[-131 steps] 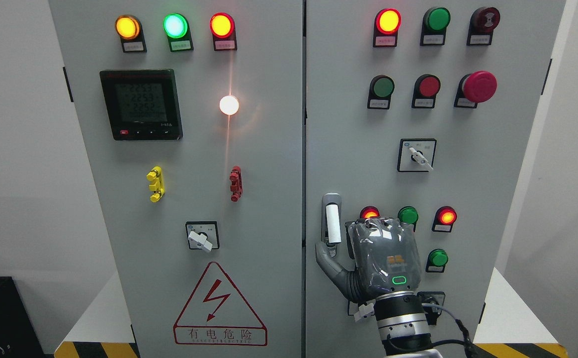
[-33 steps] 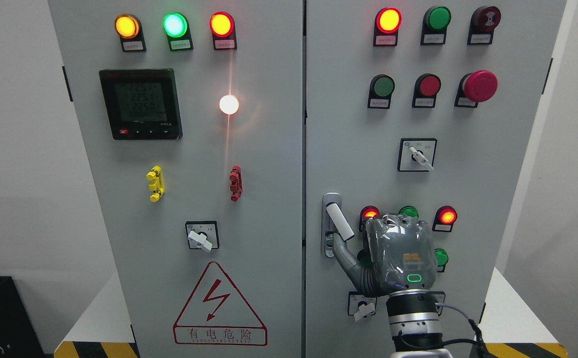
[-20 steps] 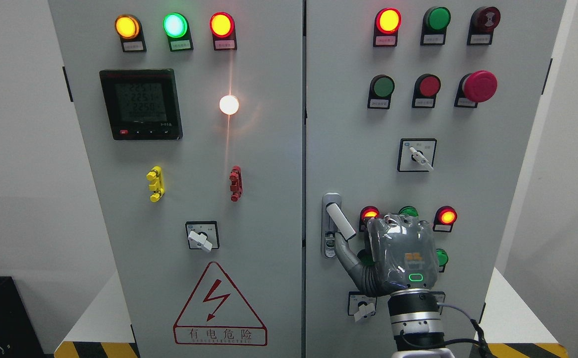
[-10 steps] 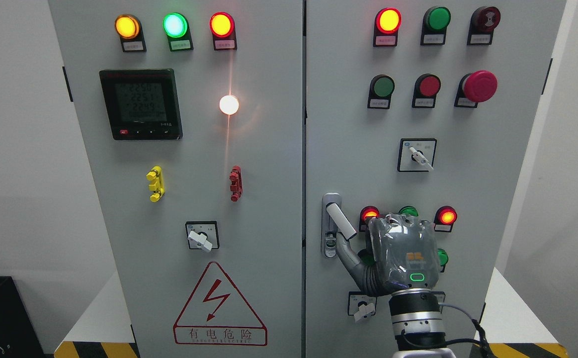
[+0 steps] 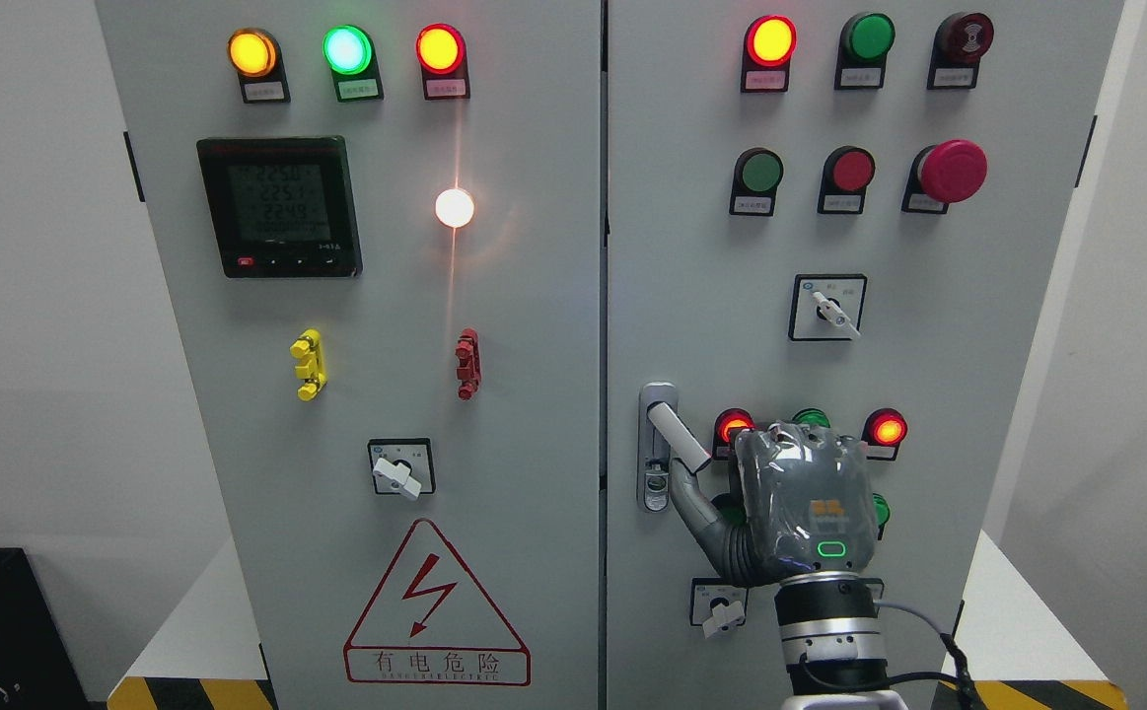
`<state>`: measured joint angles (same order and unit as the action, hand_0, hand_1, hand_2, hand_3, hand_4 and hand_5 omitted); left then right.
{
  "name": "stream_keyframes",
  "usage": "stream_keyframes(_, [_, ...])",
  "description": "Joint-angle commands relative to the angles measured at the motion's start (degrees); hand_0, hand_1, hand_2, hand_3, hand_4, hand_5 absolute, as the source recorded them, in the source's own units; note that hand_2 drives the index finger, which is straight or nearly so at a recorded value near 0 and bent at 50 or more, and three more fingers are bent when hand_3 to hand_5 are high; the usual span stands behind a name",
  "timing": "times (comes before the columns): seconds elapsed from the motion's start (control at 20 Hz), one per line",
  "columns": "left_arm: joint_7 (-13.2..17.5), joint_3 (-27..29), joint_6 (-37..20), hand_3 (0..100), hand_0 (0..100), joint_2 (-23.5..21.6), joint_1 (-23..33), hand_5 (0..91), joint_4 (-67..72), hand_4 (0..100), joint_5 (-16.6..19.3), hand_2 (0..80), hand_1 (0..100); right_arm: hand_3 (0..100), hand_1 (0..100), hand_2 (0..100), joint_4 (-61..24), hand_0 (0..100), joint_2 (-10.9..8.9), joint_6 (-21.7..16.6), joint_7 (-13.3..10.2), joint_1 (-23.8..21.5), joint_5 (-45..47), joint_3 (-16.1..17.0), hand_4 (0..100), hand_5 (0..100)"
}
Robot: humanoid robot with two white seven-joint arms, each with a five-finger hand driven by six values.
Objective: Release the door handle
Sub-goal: 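Rotate the latch lever sideways to horizontal with the right hand, then open the right hand and release the turned latch lever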
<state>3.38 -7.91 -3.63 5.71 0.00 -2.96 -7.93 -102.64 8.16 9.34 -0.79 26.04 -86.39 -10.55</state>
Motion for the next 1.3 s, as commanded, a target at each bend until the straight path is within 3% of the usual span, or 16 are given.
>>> stream_keyframes(0.0, [0.0, 0.0, 0.0, 0, 12, 0.0, 1.1, 0.0, 0.0, 0, 0.0, 0.0, 56, 100, 29, 91, -0.5, 47, 0.01, 0.1, -0.4, 0.0, 0.1, 0.3, 94, 94])
stream_keyframes(1.25, [0.0, 0.0, 0.0, 0, 12, 0.0, 1.1, 0.0, 0.0, 0, 0.0, 0.0, 56, 100, 29, 90, -0.8, 47, -0.08, 0.1, -0.4, 0.0, 0.1, 1.3, 94, 95])
